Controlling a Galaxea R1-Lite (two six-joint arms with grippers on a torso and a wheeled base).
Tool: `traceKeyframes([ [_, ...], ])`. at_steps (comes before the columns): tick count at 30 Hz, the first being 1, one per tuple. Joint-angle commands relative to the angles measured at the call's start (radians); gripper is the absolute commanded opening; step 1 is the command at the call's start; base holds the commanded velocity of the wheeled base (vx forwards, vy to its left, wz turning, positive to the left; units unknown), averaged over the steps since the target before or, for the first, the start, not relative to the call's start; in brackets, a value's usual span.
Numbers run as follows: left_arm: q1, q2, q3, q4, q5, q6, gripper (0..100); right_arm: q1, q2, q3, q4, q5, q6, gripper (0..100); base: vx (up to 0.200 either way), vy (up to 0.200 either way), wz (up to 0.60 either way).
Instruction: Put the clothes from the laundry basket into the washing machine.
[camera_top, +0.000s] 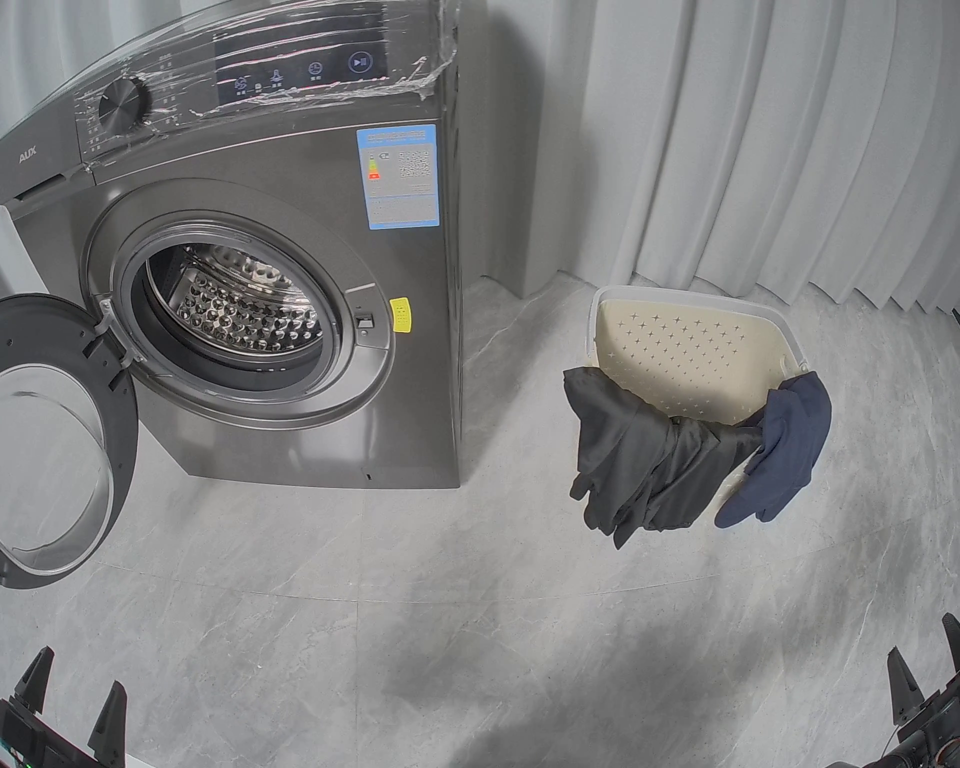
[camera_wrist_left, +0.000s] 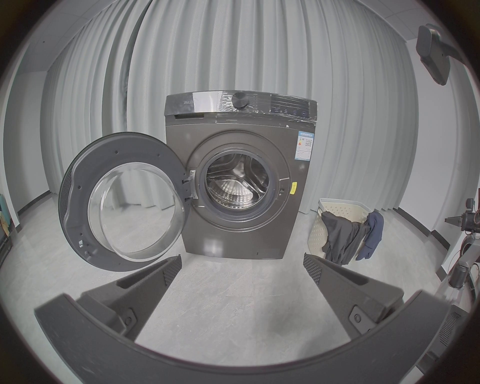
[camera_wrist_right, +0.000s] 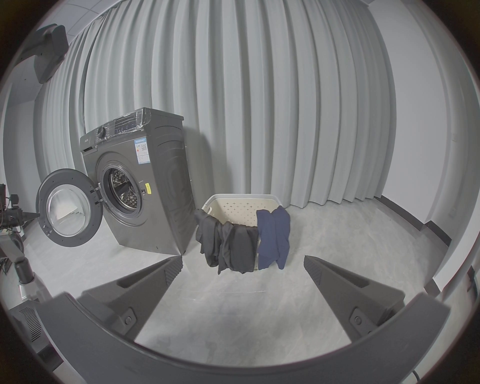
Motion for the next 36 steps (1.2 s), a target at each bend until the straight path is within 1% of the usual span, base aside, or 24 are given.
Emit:
traceKeyframes([
  [1,0.0,-0.01,0.015,0.0,0.001,-0.001,100,0.0,-0.015,0.016,0.0,0.0,0.0,100,0.0,-0.2,0.0],
  [9,-0.001,-0.01,0.015,0.0,0.001,-0.001,100,0.0,-0.015,0.016,0.0,0.0,0.0,100,0.0,-0.2,0.0],
  [18,0.0,-0.01,0.015,0.0,0.001,-0.001,100,0.0,-0.015,0.016,0.0,0.0,0.0,100,0.0,0.0,0.0],
  [30,0.0,-0.01,0.015,0.0,0.001,-0.001,100,0.0,-0.015,0.016,0.0,0.0,0.0,100,0.0,-0.2,0.0],
  [36,0.0,-0.01,0.015,0.0,0.001,-0.001,100,0.0,-0.015,0.016,0.0,0.0,0.0,100,0.0,0.0,0.0],
])
